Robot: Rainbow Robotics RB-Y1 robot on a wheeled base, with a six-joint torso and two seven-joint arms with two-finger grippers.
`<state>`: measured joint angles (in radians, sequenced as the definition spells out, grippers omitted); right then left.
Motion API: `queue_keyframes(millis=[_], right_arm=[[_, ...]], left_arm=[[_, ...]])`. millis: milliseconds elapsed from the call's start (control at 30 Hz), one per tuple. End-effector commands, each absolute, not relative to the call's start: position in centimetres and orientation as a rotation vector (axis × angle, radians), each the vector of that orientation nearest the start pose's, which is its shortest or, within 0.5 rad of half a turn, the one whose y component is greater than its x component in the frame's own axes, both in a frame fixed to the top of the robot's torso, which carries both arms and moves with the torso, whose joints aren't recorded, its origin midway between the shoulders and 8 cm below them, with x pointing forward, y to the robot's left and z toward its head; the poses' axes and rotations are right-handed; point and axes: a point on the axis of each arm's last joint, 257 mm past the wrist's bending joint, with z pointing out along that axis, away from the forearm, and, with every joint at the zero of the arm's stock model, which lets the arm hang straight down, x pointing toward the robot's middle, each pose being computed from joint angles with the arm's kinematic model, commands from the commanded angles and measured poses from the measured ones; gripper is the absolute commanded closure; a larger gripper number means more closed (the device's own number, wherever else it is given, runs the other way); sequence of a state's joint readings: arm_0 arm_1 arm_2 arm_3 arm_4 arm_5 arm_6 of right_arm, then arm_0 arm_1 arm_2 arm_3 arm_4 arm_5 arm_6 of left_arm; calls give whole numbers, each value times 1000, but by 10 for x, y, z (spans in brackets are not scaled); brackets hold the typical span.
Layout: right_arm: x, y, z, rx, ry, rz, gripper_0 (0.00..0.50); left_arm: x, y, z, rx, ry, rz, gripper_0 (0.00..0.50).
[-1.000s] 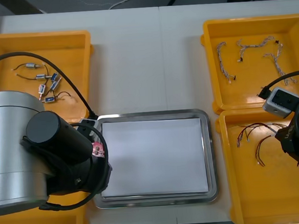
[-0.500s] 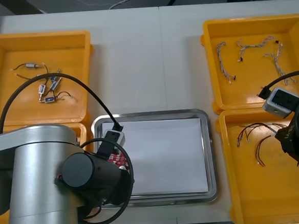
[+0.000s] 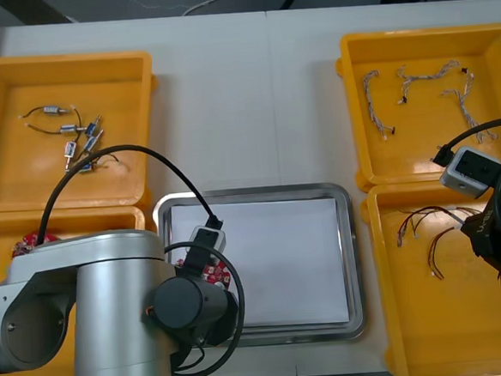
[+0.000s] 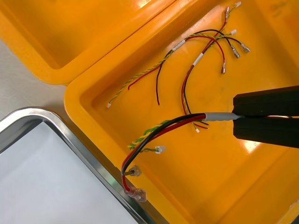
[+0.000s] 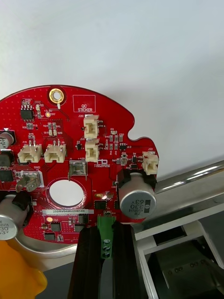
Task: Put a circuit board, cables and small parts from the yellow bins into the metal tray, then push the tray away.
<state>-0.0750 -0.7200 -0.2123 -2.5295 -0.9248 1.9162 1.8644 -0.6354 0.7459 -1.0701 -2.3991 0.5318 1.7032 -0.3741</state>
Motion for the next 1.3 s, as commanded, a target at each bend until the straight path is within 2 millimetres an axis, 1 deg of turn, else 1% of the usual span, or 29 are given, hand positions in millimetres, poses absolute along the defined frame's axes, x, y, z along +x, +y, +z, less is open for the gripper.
queue_keyframes(millis=[33, 233, 433, 600, 767, 1067, 1300], right_arm=[[329, -273, -155, -1135, 2356, -183, 500], [329, -273, -155, -1135, 2356, -183, 500], [329, -273, -155, -1135, 2356, -183, 500], [329, -273, -155, -1135, 2356, -183, 500], [329, -273, -155, -1135, 2356, -183, 500], [329, -273, -155, -1135, 2356, -183, 500], [329, -273, -155, -1135, 2356, -183, 500]], left_arm=[[299, 75, -278, 459, 2661, -57, 500], [301, 75, -287, 450, 2674, -46, 500], [298, 75, -298, 463, 2686, -31, 500], [295, 78, -307, 459, 2694, -8, 500], [297, 80, -315, 459, 2686, 14, 500], [305, 75, -324, 428, 2690, 16, 500], [305, 73, -326, 426, 2687, 10, 500]])
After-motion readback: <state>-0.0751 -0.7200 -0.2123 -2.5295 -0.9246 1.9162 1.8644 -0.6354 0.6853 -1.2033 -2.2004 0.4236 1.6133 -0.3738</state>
